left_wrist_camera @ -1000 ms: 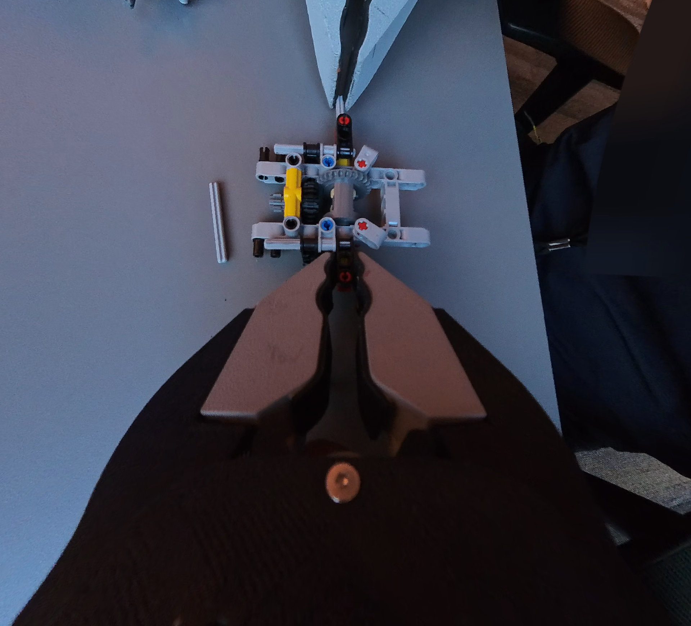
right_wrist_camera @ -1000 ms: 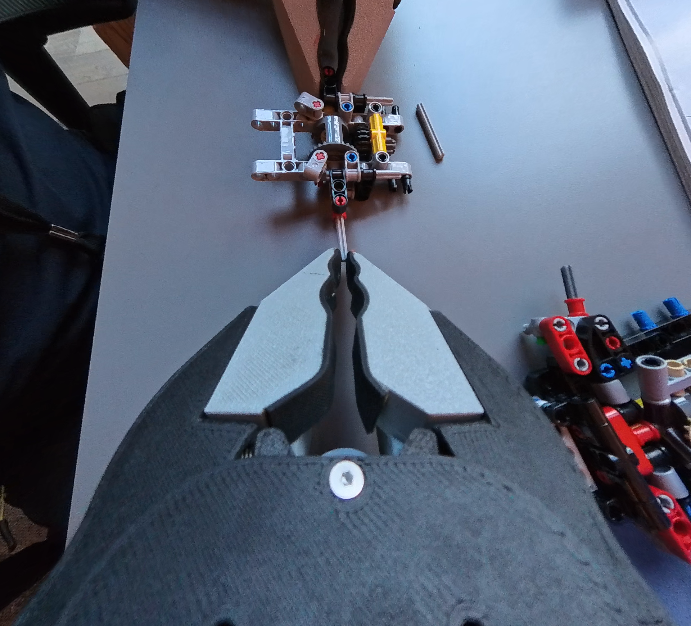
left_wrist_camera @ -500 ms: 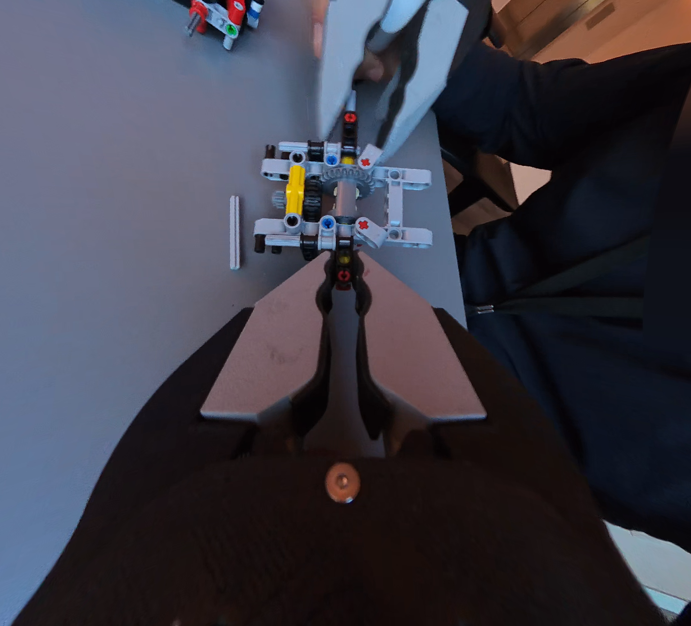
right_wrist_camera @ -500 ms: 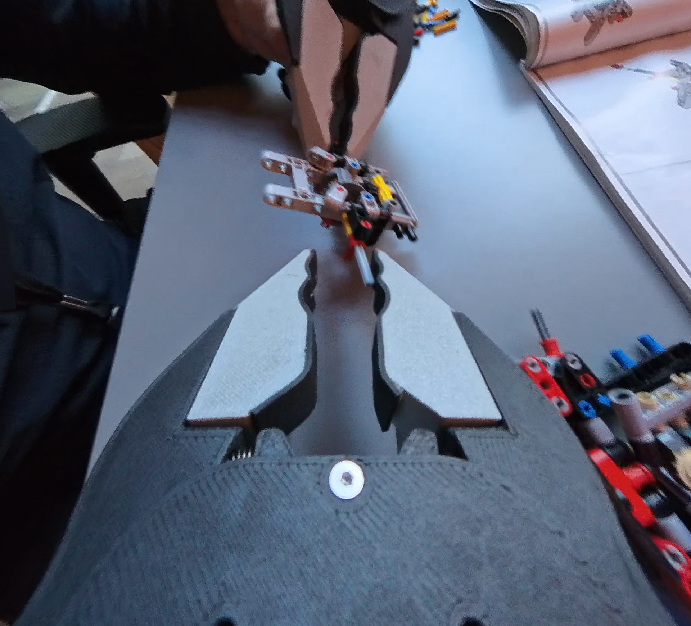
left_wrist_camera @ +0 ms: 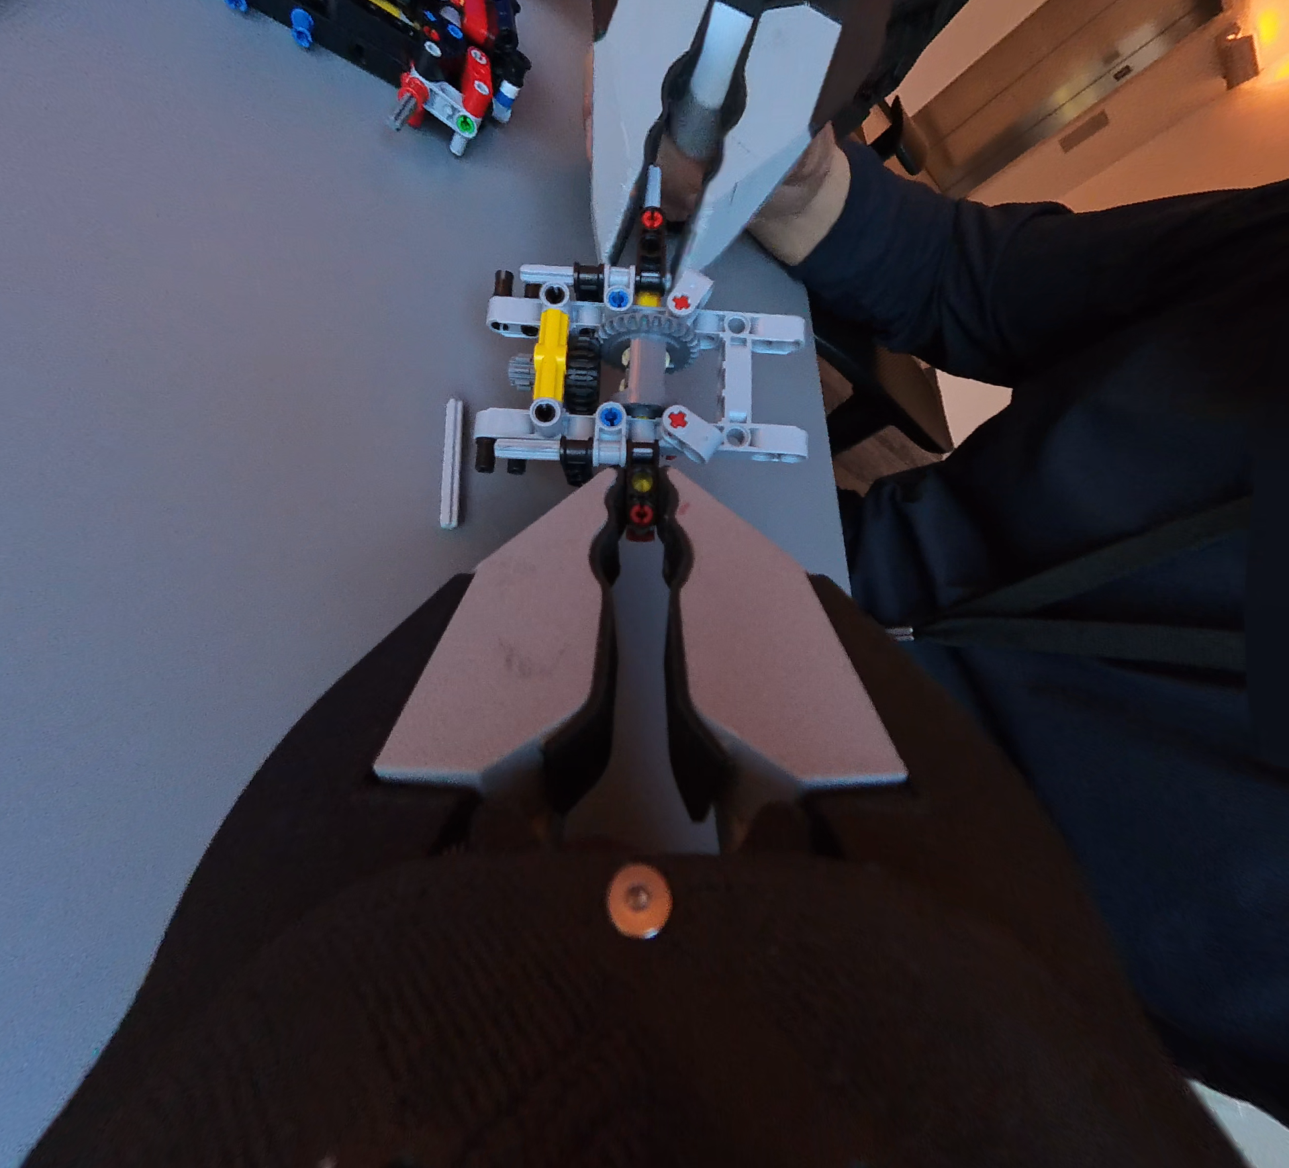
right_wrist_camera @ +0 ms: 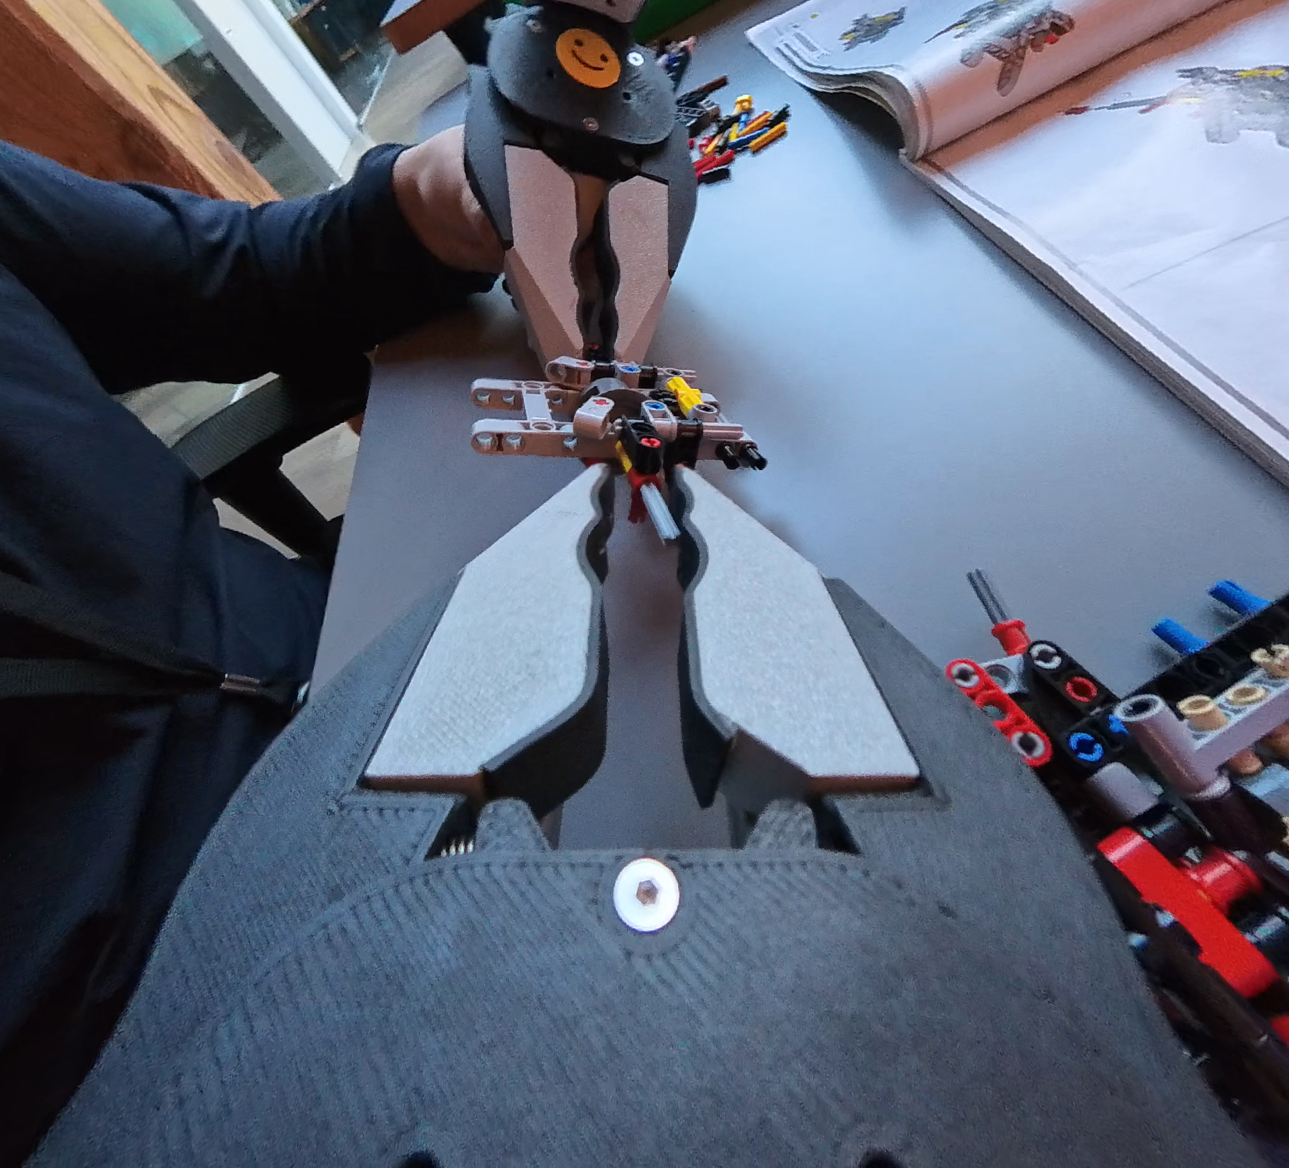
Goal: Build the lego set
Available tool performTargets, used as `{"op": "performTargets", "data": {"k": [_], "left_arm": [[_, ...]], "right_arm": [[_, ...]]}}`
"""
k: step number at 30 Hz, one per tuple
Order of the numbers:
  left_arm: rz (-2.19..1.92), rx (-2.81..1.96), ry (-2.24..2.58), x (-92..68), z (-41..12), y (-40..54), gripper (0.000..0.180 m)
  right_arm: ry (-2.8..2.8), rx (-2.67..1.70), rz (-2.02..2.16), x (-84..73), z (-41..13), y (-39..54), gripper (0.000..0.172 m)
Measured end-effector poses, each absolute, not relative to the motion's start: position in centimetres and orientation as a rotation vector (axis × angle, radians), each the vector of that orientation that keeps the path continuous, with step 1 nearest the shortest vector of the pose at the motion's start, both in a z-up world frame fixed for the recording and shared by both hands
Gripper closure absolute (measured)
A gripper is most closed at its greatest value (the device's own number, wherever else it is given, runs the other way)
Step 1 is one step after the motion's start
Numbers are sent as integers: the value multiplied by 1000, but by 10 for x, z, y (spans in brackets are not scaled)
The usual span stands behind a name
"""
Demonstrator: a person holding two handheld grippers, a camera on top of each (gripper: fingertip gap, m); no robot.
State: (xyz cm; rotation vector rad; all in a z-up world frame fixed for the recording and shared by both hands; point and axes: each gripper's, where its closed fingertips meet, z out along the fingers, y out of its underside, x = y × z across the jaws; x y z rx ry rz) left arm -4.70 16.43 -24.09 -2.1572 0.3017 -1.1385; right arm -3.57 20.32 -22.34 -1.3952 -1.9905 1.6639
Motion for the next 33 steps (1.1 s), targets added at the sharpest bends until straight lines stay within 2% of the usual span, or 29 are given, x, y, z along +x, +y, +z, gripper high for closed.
{"op": "performTargets", "data": {"k": [7,33], "left_arm": [[-1103,-2135,279,-43,-237,169,176],[-1132,-2146,255,-47,-241,168,176]], "right_arm": [[-1924,-1432,1696,-38,-220,211,161],[-2045,-1189,1357,-34,-228,207,163]]}}
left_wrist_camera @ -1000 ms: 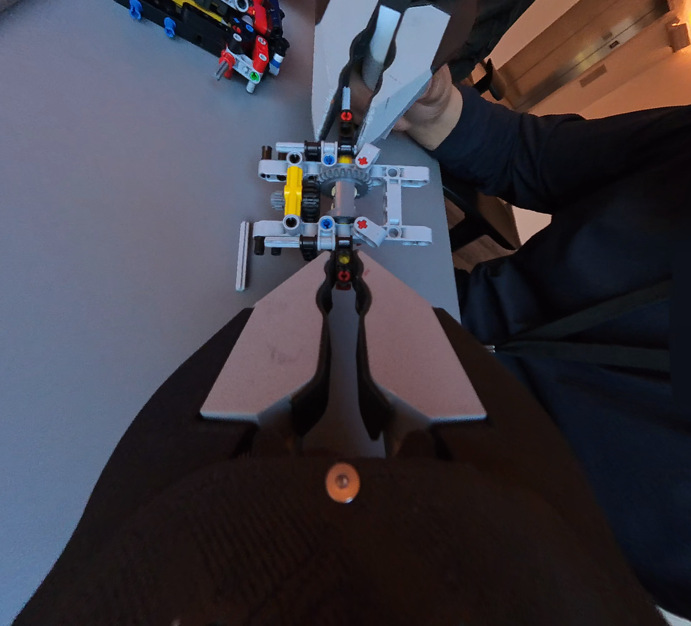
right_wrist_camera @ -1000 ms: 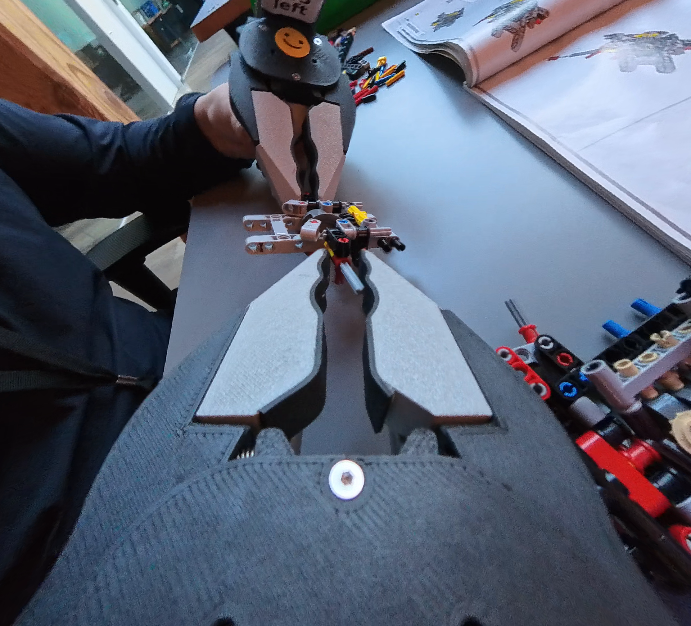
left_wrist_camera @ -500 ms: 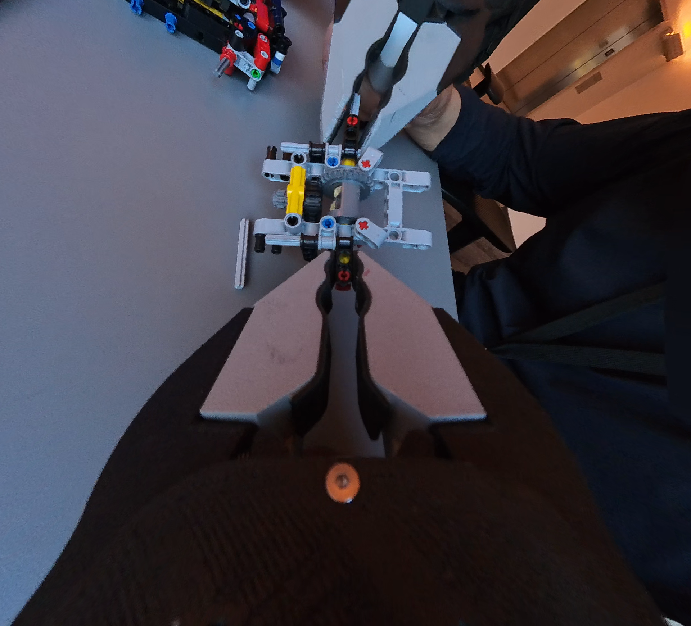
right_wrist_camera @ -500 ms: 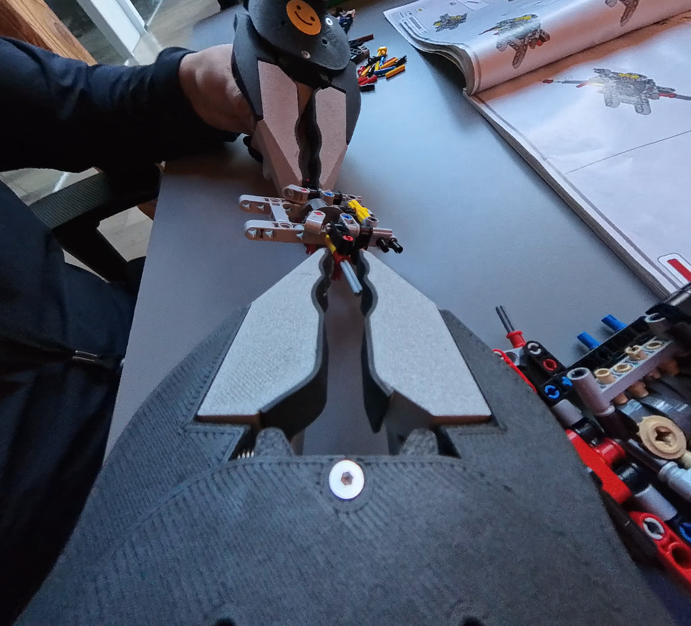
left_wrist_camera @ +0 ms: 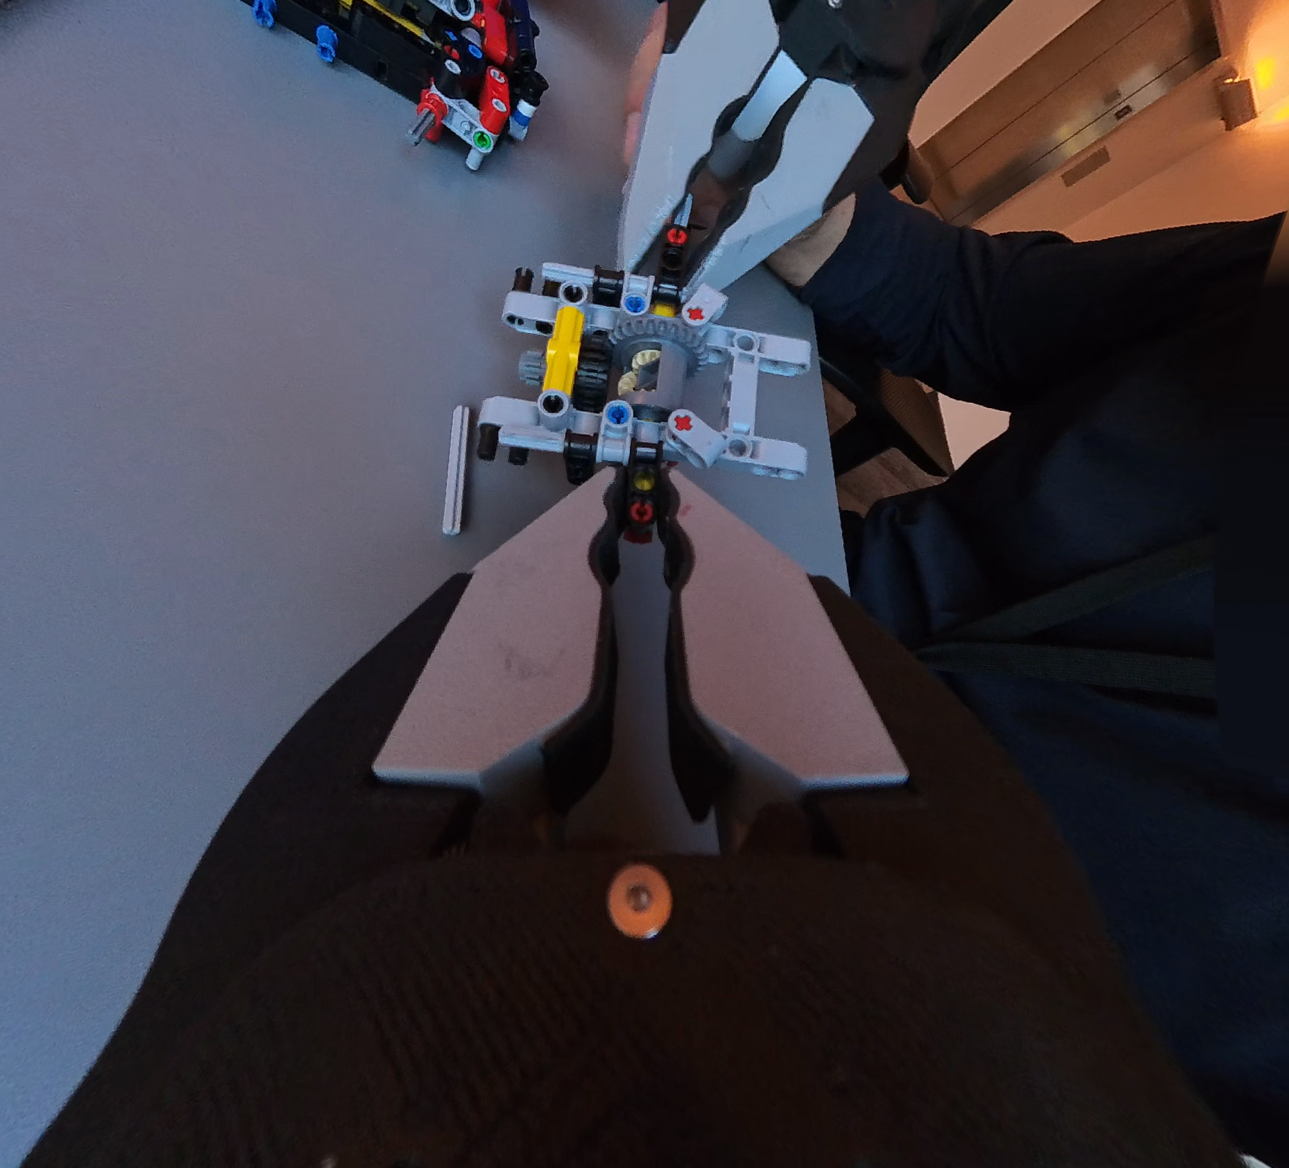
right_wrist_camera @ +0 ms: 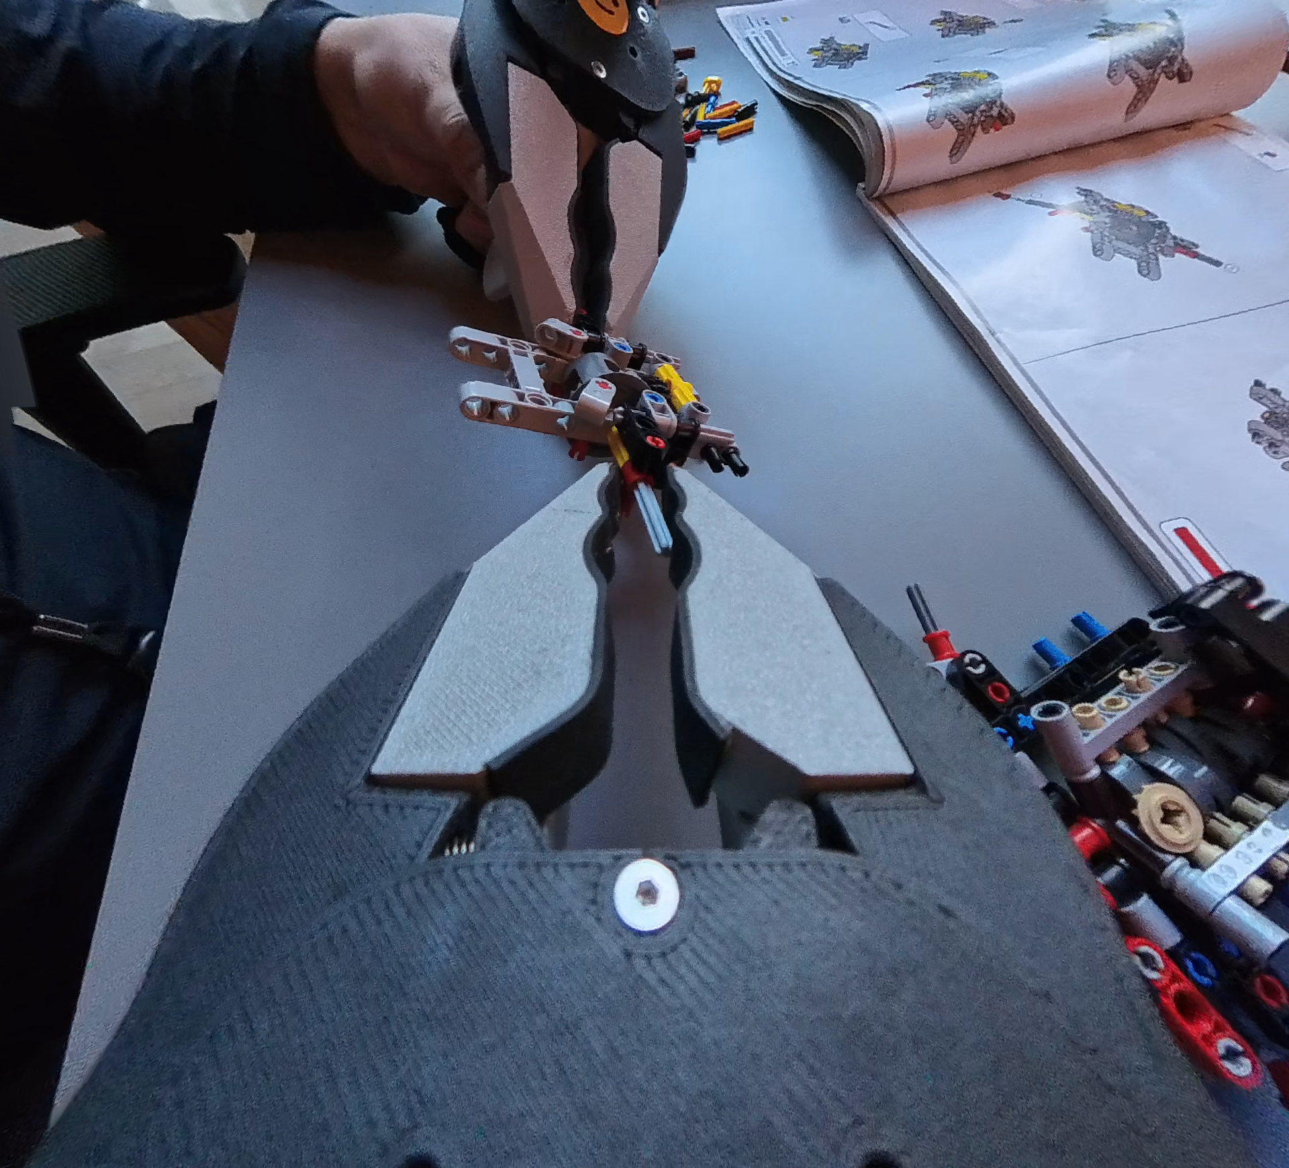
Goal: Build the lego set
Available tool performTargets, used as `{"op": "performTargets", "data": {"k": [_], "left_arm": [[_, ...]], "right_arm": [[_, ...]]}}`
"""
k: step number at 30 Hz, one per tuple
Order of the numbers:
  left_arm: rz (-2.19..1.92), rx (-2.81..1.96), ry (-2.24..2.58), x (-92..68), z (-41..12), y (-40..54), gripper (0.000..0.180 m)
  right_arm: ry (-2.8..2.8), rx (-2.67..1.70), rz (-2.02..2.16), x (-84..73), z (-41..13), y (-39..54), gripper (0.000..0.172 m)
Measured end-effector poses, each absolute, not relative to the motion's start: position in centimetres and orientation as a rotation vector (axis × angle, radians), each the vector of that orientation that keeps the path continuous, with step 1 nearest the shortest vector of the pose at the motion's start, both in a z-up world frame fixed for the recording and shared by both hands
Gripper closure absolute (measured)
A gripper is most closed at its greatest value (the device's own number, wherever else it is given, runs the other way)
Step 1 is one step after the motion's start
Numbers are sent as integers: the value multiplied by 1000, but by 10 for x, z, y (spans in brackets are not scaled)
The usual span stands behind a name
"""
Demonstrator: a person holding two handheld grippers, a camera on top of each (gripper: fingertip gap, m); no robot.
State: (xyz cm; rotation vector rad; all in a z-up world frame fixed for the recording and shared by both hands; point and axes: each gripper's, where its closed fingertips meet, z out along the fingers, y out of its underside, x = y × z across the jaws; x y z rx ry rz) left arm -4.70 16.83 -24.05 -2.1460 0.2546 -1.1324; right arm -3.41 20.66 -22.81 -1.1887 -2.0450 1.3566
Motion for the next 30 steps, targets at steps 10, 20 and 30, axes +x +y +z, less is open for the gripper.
{"op": "performTargets", "data": {"k": [10,20,30], "left_arm": [[-1022,-2025,365,-43,-223,173,176],[-640,-1781,326,-57,-186,193,176],[-581,-1800,364,-48,-187,193,176]], "right_arm": [[-1895,-1148,1459,-35,-201,208,160],[-1358,-1179,1786,-32,-137,236,147],[-1386,-1269,1914,-42,-149,224,159]]}}
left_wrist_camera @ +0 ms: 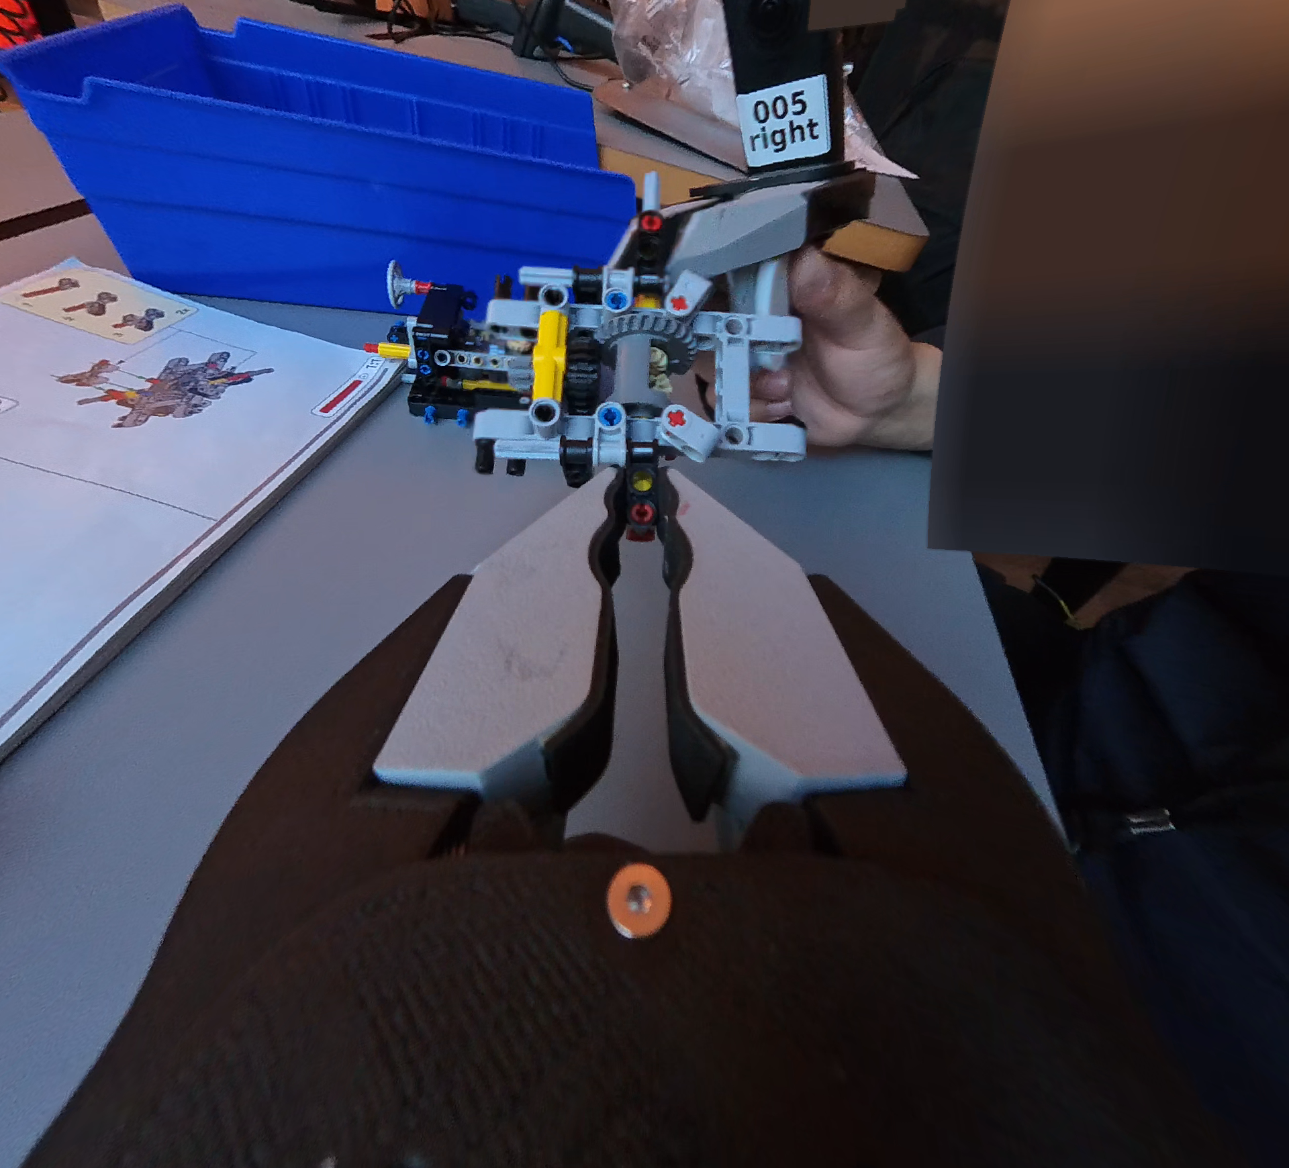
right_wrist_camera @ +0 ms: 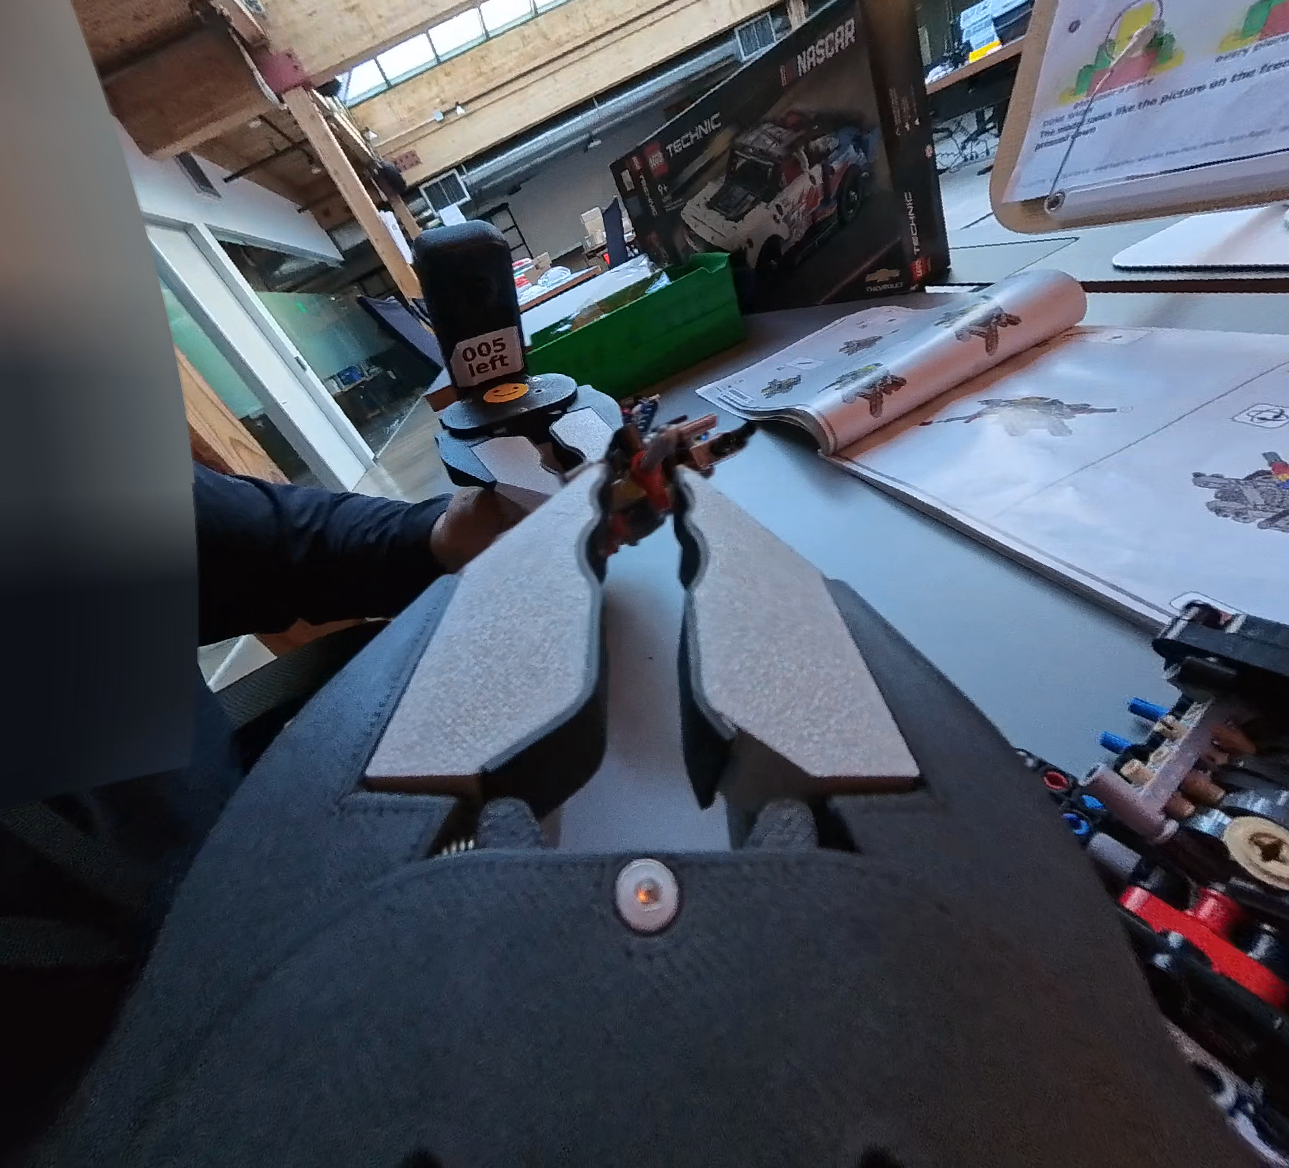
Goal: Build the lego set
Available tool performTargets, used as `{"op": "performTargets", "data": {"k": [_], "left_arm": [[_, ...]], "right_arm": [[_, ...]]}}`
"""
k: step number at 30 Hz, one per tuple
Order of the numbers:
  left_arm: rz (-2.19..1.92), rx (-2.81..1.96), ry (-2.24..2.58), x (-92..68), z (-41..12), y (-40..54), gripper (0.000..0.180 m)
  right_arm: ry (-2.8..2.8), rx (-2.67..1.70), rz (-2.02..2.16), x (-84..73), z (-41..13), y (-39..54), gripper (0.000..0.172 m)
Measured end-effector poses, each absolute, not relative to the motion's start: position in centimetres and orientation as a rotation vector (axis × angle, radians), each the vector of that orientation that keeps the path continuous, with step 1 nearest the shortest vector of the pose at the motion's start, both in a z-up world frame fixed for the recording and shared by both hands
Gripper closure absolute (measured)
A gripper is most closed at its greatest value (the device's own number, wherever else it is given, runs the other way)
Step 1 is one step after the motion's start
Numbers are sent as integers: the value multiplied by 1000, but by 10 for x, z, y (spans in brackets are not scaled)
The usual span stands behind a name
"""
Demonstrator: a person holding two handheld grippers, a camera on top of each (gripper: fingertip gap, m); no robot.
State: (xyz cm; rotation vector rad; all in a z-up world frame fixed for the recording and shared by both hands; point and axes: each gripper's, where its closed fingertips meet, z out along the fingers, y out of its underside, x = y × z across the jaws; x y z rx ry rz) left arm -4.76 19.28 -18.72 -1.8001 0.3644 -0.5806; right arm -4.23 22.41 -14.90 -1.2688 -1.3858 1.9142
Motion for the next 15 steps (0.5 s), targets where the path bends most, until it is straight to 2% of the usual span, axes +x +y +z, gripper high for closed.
{"op": "performTargets", "data": {"k": [15], "left_arm": [[-747,-1780,298,-43,-183,190,176]], "right_arm": [[-1450,-1220,1857,-41,-151,222,163]]}}
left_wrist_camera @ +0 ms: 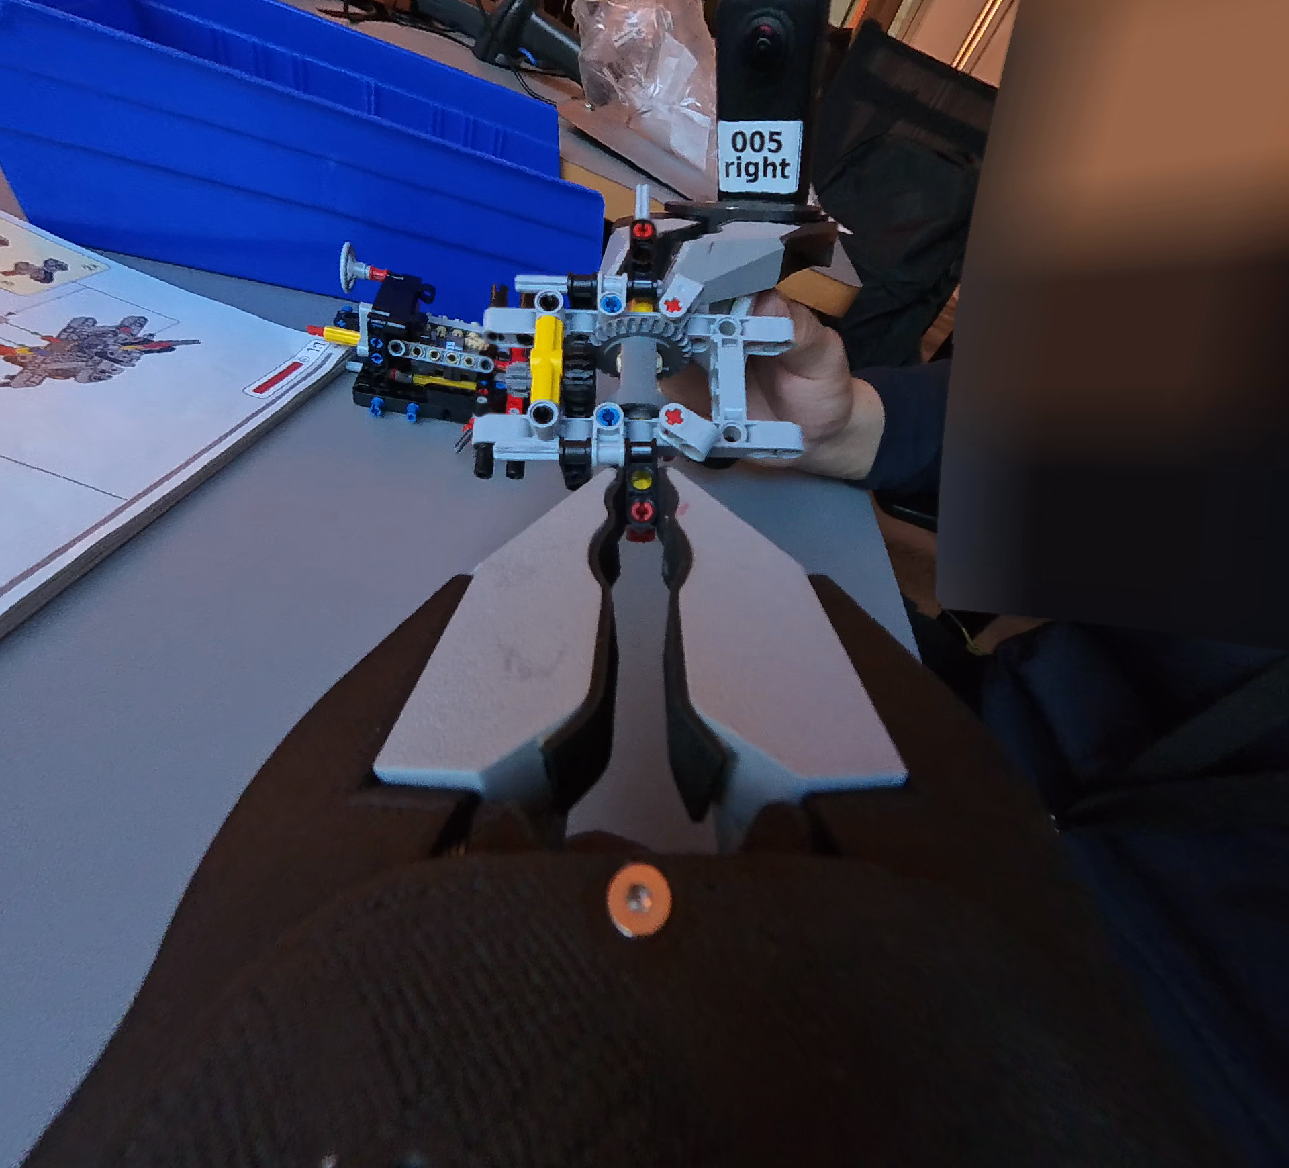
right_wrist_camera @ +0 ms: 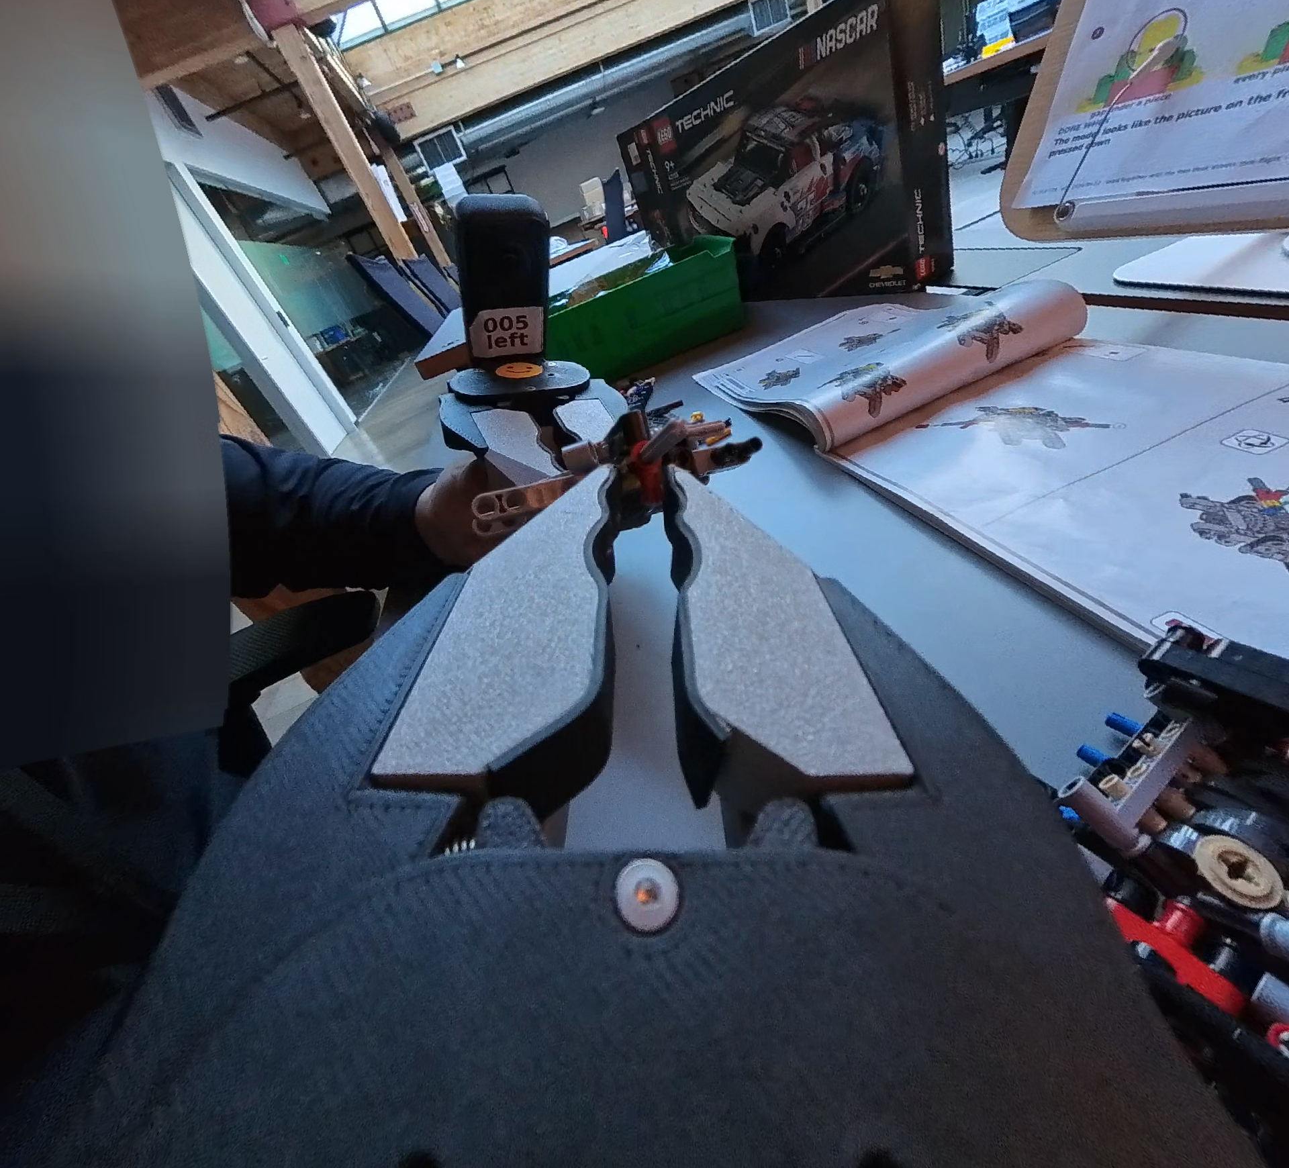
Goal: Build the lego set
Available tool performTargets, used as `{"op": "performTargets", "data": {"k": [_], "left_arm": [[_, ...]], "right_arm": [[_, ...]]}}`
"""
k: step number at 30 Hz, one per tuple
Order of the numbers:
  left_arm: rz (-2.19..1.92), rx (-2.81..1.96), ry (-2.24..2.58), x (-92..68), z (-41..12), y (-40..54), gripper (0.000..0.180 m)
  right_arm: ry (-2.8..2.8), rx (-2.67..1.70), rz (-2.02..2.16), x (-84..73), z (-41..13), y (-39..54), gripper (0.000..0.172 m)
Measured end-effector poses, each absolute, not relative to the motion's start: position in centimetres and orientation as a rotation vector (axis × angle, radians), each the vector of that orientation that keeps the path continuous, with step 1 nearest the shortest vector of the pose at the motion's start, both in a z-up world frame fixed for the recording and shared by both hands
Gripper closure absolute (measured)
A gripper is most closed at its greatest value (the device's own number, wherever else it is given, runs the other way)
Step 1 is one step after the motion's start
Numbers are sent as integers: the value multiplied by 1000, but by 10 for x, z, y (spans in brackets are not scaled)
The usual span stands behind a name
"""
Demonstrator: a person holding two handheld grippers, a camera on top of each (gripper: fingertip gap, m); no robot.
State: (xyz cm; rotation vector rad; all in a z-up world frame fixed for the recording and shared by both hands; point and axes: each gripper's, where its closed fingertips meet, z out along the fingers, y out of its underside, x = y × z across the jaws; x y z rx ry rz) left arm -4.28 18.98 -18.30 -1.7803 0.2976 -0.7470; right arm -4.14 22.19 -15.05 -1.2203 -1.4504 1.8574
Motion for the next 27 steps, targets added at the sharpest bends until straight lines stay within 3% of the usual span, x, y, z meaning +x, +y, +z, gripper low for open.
{"op": "performTargets", "data": {"k": [6,17,27], "left_arm": [[-726,-1781,304,-46,-183,190,176],[-638,-1998,357,-75,-221,189,176],[-609,-2155,587,-57,-250,171,176]], "right_arm": [[-1468,-1242,1813,-42,-156,225,172],[-1470,-1367,1735,-47,-173,248,148],[-1494,-1323,1624,-45,-175,263,150]]}}
